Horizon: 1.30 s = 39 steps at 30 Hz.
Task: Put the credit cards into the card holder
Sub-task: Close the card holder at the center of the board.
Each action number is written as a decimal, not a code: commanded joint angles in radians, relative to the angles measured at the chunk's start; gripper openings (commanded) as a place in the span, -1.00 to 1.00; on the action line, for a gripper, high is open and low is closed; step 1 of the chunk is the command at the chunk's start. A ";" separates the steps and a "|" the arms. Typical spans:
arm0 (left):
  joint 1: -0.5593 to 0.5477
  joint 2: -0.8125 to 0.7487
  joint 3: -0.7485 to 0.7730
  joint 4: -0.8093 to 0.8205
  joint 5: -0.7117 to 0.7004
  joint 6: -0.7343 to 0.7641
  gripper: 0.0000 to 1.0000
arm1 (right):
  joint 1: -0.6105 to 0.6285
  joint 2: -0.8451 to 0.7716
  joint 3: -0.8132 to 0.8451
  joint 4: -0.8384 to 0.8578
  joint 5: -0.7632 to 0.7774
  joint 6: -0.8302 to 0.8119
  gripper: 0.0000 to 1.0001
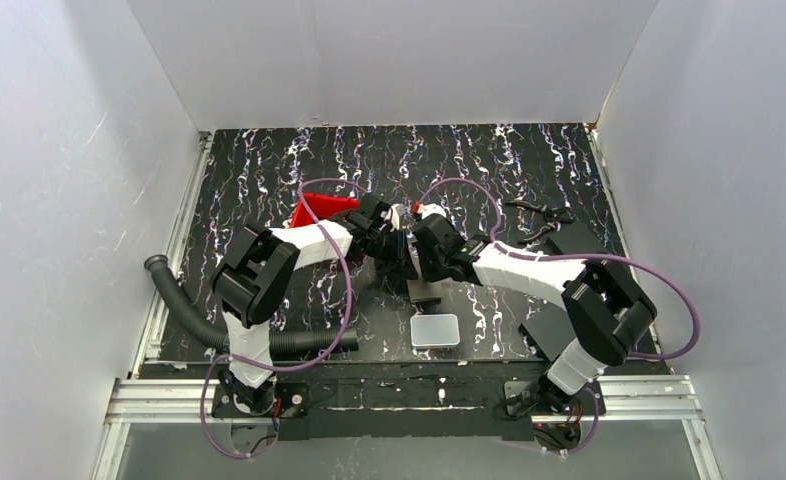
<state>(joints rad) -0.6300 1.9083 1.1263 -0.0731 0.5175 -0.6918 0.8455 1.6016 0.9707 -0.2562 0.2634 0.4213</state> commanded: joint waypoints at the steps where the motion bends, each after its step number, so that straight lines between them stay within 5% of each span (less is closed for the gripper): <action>1: -0.004 0.017 -0.003 -0.007 0.009 0.006 -0.72 | -0.002 -0.007 0.008 -0.001 0.025 0.014 -0.97; 39: -0.003 0.018 -0.003 -0.005 0.010 0.005 -0.72 | -0.019 0.059 -0.018 0.069 -0.124 -0.043 -0.97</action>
<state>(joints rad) -0.6300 1.9099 1.1263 -0.0669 0.5240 -0.6922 0.8238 1.6054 0.9520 -0.2295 0.2199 0.3855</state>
